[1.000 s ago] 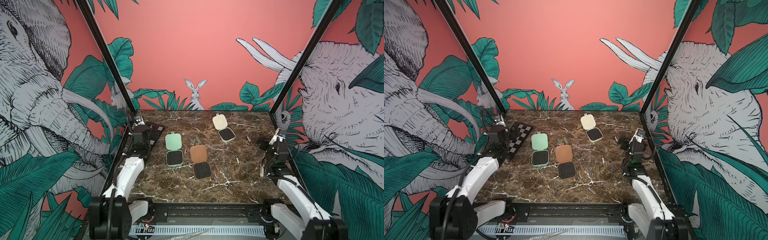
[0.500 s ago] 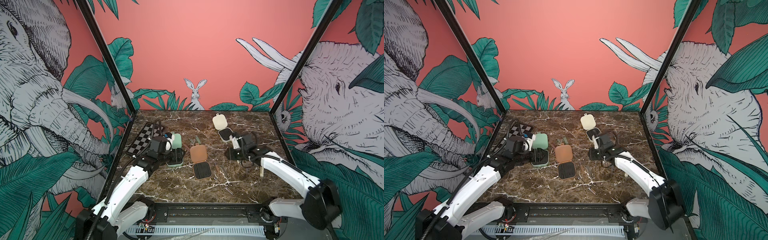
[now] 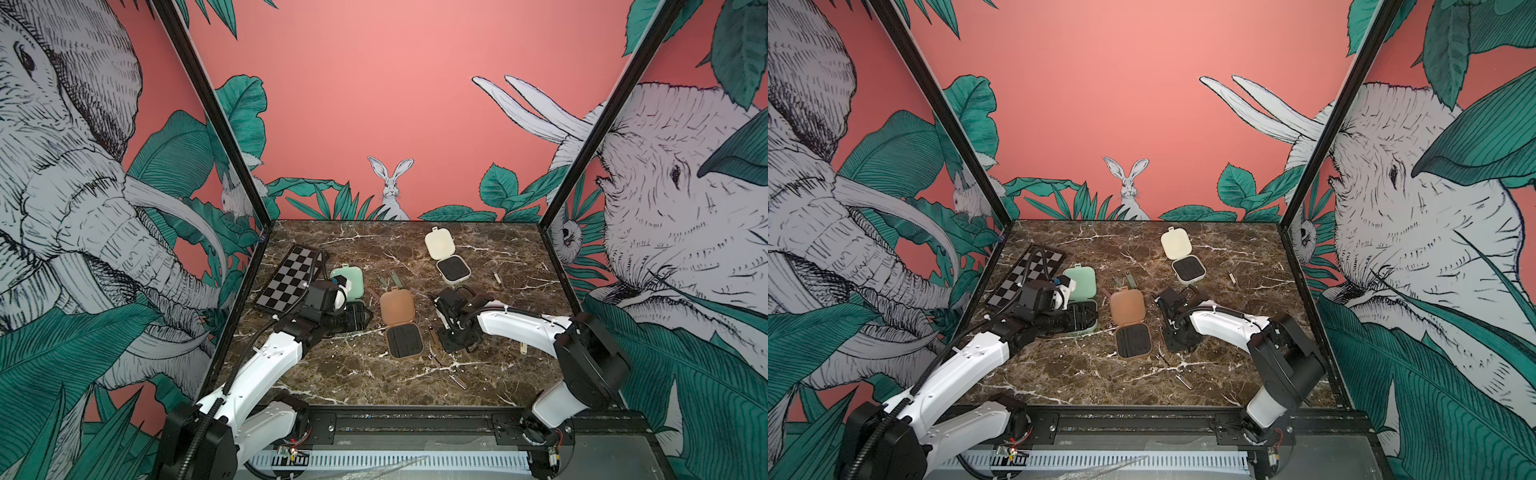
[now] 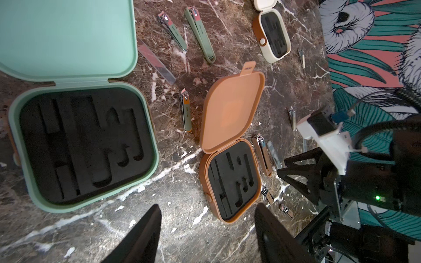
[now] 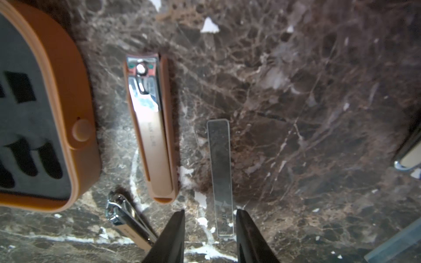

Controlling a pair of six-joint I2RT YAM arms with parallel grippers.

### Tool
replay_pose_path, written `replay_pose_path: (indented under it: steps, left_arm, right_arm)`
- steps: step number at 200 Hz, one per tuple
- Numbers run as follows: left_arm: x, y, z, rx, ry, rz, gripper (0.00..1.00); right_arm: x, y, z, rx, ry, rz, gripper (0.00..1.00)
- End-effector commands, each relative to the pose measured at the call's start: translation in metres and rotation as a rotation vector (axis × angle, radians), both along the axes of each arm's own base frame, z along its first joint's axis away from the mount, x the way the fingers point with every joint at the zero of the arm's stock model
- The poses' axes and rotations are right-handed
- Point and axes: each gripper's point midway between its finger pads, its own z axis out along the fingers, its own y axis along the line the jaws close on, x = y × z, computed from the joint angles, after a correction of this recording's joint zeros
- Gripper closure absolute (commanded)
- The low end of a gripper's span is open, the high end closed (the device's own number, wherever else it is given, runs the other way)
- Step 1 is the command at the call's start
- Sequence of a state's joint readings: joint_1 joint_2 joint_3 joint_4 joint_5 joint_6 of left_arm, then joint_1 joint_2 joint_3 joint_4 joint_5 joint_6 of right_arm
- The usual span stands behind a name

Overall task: Organize nail clipper sets
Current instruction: Pick up the component of the nail clipper set from the center of the board.

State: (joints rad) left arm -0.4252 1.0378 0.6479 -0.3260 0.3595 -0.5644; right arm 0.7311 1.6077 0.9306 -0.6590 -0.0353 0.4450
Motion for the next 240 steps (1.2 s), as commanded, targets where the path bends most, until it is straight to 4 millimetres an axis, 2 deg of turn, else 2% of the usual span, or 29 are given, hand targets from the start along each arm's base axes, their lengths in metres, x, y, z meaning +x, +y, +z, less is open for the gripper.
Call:
replay_pose_path:
  steps: [1,26,64,104,170,222,226,240]
  left_arm:
    - [-0.002,-0.003,0.002,-0.048,0.002,0.014,0.34]
    - [-0.003,-0.004,0.001,-0.055,0.007,0.014,0.35]
    - [-0.003,-0.005,0.001,-0.058,0.007,0.015,0.35]
    - [-0.003,-0.008,0.000,-0.068,0.021,0.005,0.35]
    - [0.001,-0.017,0.009,-0.095,0.013,-0.015,0.34]
    - [0.000,-0.041,0.023,-0.129,0.035,-0.089,0.34]
    - [0.000,-0.044,0.024,-0.133,0.039,-0.097,0.34]
    - [-0.002,-0.057,0.028,-0.151,0.051,-0.129,0.35]
  right_arm:
    - [-0.002,-0.009,-0.003,-0.069,0.005,-0.007,0.62]
    - [-0.005,-0.012,-0.008,-0.087,0.009,-0.003,0.63]
    - [-0.010,-0.013,-0.016,-0.090,0.034,-0.002,0.71]
    - [-0.016,-0.014,-0.015,-0.072,0.037,-0.011,0.74]
    - [-0.020,-0.017,-0.022,-0.076,0.055,-0.019,0.80]
    - [-0.011,-0.016,-0.010,-0.078,0.009,-0.037,0.82]
    - [-0.007,-0.014,0.000,-0.056,-0.021,-0.041,0.82]
    - [-0.002,-0.014,0.010,-0.051,-0.049,-0.047,0.82]
